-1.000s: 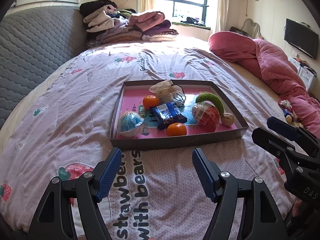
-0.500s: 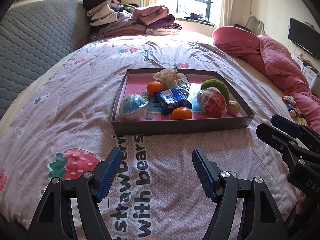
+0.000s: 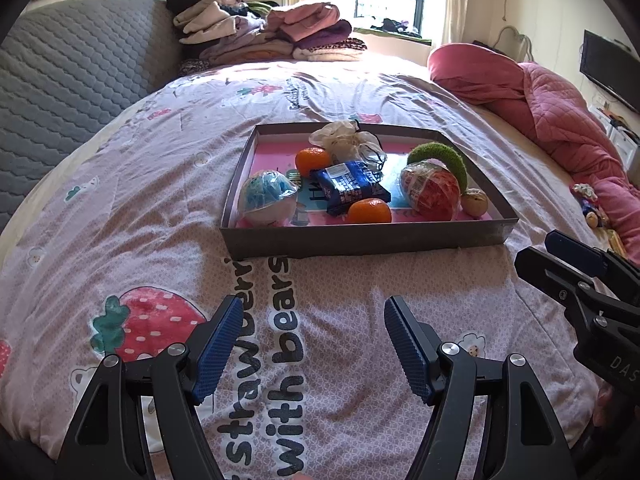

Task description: Organize objects

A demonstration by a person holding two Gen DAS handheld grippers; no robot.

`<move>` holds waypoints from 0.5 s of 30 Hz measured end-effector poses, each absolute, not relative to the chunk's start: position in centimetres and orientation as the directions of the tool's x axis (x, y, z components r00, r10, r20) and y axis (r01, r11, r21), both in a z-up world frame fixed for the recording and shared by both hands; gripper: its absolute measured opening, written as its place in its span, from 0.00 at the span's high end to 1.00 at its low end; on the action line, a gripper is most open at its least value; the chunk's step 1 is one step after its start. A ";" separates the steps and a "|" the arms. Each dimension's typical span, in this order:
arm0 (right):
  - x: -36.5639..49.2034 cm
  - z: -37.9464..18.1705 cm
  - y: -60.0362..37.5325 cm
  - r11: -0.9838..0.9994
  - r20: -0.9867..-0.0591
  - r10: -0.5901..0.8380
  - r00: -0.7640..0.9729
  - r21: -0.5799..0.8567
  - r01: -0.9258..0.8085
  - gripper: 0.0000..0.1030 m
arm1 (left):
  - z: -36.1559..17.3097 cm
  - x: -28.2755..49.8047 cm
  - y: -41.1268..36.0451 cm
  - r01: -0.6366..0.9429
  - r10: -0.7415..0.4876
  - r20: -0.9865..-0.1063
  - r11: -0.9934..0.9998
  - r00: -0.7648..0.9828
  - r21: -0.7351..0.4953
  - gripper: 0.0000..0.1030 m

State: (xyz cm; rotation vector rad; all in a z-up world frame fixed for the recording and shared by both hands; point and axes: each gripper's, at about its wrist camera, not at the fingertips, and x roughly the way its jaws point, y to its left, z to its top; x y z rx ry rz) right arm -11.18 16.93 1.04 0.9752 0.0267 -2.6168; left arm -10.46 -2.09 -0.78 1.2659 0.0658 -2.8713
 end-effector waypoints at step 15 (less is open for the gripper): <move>-11.3 -0.4 17.6 -0.952 -0.638 -0.287 -0.715 0.105 0.288 0.44 | -1.9 -10.7 -2.2 0.030 0.002 -0.726 -0.999 -0.688 -0.032 0.28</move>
